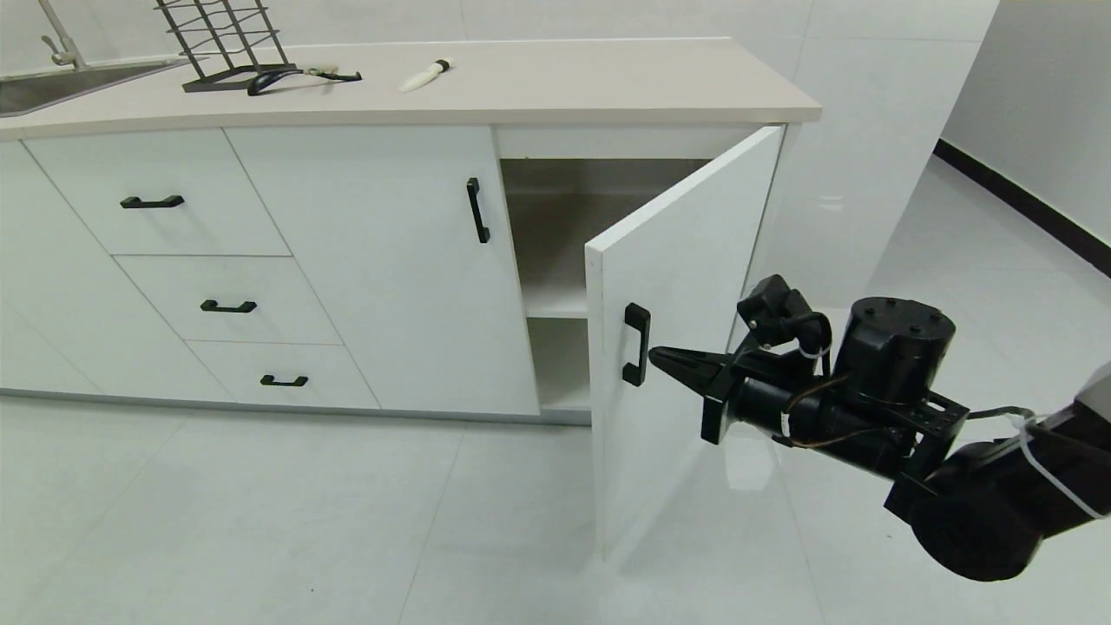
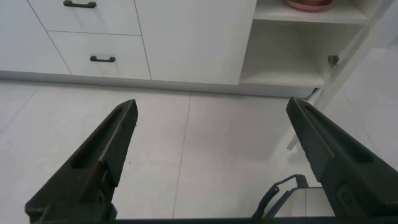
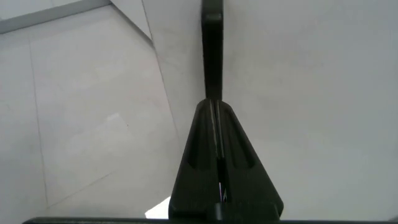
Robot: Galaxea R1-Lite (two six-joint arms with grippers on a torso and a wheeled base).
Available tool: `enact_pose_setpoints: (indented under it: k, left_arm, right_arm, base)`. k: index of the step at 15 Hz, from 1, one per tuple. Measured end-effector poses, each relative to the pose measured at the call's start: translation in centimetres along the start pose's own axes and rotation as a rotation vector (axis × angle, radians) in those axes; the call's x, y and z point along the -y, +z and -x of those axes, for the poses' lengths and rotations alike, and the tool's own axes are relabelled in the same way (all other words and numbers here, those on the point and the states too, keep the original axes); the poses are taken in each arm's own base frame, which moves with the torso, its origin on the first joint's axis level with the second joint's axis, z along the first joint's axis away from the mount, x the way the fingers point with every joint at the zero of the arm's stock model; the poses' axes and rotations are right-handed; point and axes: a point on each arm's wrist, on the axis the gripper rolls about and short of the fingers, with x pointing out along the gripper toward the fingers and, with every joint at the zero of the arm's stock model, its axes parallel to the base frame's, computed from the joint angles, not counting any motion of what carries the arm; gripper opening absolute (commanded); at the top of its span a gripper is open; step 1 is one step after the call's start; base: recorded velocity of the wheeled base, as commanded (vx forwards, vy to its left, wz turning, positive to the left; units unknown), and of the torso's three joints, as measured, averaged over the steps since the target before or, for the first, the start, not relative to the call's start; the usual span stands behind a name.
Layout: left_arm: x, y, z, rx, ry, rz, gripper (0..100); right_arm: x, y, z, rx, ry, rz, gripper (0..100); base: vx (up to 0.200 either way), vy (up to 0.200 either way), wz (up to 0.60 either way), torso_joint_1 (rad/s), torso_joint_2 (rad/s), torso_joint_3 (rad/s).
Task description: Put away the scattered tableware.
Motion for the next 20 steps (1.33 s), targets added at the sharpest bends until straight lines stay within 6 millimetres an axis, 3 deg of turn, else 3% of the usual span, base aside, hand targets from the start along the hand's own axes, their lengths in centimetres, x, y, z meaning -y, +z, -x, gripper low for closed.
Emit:
enact_pose_setpoints:
  k: [9,12,14,16,18,20]
  left_arm:
    - [0.0,0.0,0.0,0.0,0.006,0.001,100]
    - [0.0,0.0,0.0,0.0,0.01,0.005,100]
    - [0.0,0.0,0.0,0.0,0.011,0.006,100]
    - [0.0,0.0,0.0,0.0,0.011,0.006,100]
    - [0.0,0.0,0.0,0.0,0.011,0.005,100]
    - [0.0,0.0,0.0,0.0,0.011,0.005,100]
  right_arm:
    - [0.0,-0.6,-8.1,0.206,0.047,-0.022,0]
    - [-0.7,-1.7,-8.2,0.212,0.052,-0.059,0]
    - [-1.3,-1.9,-6.1,0.158,0.053,-0.075,0]
    - [-1.9,-0.3,-2.9,0.14,0.048,-0.076,0]
    - [-2.2,2.1,1.2,0.15,0.029,-0.068,0]
    - [-1.7,4.3,7.1,0.17,-0.045,-0.048,0]
  base:
    - [0.0,0.0,0.0,0.0,0.0,0.0]
    - [0.0,0.0,0.0,0.0,0.0,0.0]
    - [0.0,0.0,0.0,0.0,0.0,0.0]
    - [0.0,0.0,0.0,0.0,0.0,0.0]
    - [0.0,0.0,0.0,0.0,0.0,0.0]
    - [0.0,0.0,0.0,0.0,0.0,0.0]
